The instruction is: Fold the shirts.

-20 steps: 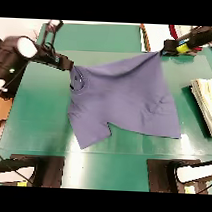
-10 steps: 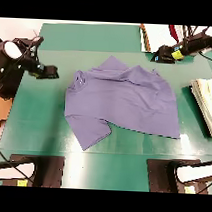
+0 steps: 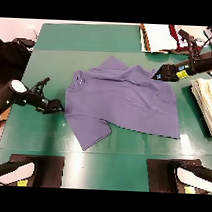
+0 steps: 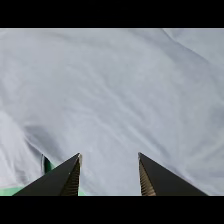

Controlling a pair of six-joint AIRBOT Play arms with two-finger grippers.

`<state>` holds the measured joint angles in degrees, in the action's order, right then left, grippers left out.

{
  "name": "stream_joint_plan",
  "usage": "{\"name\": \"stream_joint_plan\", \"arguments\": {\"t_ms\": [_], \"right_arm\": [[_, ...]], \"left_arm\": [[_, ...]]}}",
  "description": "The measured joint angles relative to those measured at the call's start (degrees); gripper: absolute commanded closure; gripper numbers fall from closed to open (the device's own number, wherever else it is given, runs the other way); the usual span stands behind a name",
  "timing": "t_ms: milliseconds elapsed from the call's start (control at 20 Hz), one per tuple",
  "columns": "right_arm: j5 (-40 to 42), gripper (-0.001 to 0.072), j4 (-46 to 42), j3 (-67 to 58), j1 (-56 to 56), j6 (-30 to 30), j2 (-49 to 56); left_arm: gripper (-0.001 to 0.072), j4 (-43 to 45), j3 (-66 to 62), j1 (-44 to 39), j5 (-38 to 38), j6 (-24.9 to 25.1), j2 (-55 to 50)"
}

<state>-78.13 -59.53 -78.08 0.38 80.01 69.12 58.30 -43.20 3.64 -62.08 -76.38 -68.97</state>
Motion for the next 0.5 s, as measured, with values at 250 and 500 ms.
{"name": "stream_joint_plan", "arguments": {"t_ms": [250,500], "right_arm": [[1.5,0.0306,0.2,2.5,0.0,-0.1,-3.8],[-0.8,0.0306,1.1,5.1,-2.5,-0.2,-5.5]], "left_arm": [[0.0463,-6.4,5.3,-4.1,4.3,2.6,0.5],[0.0683,-6.6,3.1,-6.3,5.7,3.0,1.7]]}}
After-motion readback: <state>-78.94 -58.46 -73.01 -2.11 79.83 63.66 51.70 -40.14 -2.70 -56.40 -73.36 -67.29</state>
